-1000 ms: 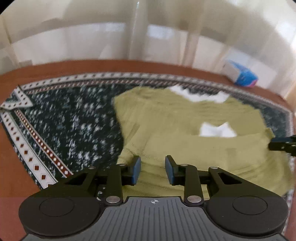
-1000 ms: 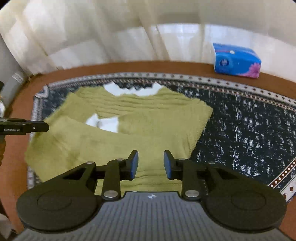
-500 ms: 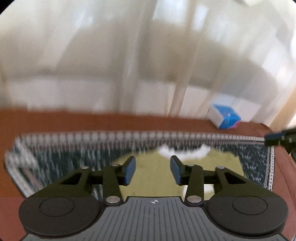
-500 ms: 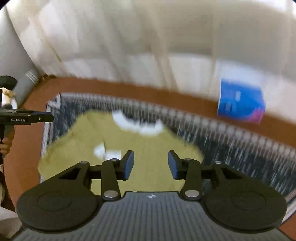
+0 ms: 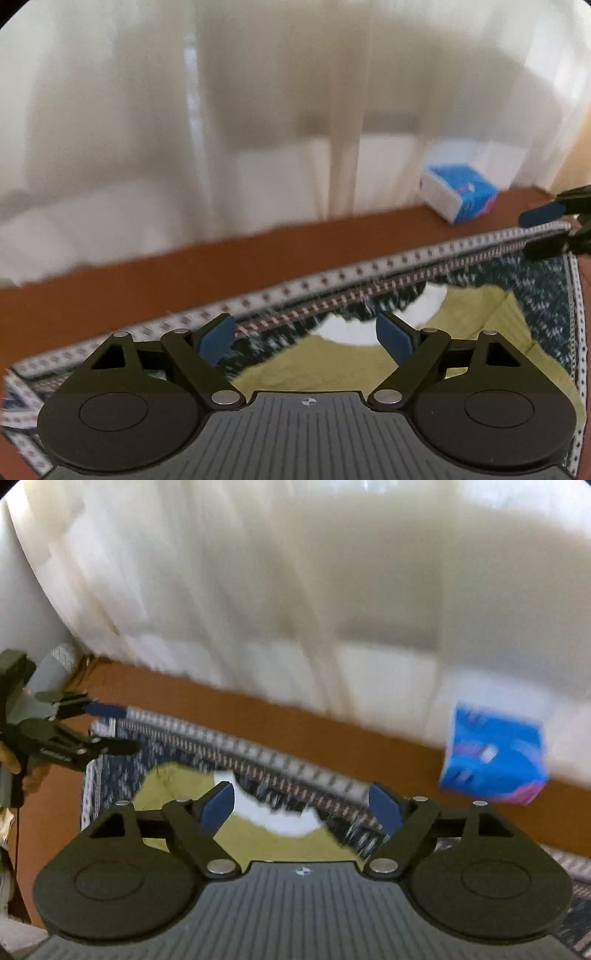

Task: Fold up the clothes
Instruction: 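Grasp the white collar edge with both tools, then fold the collar over the folded hem with both tools and release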

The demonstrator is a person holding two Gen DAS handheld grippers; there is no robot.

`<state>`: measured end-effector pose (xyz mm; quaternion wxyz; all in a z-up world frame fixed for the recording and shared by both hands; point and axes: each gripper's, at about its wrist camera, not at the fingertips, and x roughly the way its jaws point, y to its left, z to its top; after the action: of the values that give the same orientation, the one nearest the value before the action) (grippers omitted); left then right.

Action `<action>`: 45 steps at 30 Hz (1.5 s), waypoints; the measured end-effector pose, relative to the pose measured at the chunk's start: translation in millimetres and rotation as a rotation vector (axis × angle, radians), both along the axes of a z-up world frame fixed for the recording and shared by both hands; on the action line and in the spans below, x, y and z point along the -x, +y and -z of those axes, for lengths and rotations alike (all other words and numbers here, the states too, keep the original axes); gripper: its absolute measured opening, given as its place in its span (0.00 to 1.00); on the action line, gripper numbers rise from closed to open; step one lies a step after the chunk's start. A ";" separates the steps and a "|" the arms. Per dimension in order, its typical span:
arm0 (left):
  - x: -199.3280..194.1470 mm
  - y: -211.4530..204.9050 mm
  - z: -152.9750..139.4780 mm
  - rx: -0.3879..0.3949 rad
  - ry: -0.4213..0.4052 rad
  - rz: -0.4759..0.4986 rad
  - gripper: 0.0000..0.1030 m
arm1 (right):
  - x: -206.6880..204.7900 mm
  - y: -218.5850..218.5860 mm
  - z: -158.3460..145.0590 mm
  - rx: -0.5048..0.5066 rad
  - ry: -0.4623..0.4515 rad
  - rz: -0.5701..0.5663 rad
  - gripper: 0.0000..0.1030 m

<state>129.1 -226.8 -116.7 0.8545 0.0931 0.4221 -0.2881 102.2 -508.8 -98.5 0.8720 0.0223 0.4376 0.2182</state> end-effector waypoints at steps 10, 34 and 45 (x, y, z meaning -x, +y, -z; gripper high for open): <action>-36.7 -22.2 62.7 -0.040 0.127 0.114 0.88 | -41.9 16.9 74.3 0.032 0.113 -0.068 0.80; -24.1 -20.1 65.1 -0.026 0.130 0.195 0.06 | -49.7 2.7 98.8 -0.069 0.233 -0.051 0.06; 74.2 16.8 -15.9 0.083 -0.036 0.163 0.07 | 53.0 12.2 -1.5 -0.073 0.010 -0.160 0.06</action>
<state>54.9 -210.0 -100.9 0.8388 0.0966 0.3854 -0.3722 49.2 -496.6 -97.0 0.8482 0.0201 0.4343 0.3026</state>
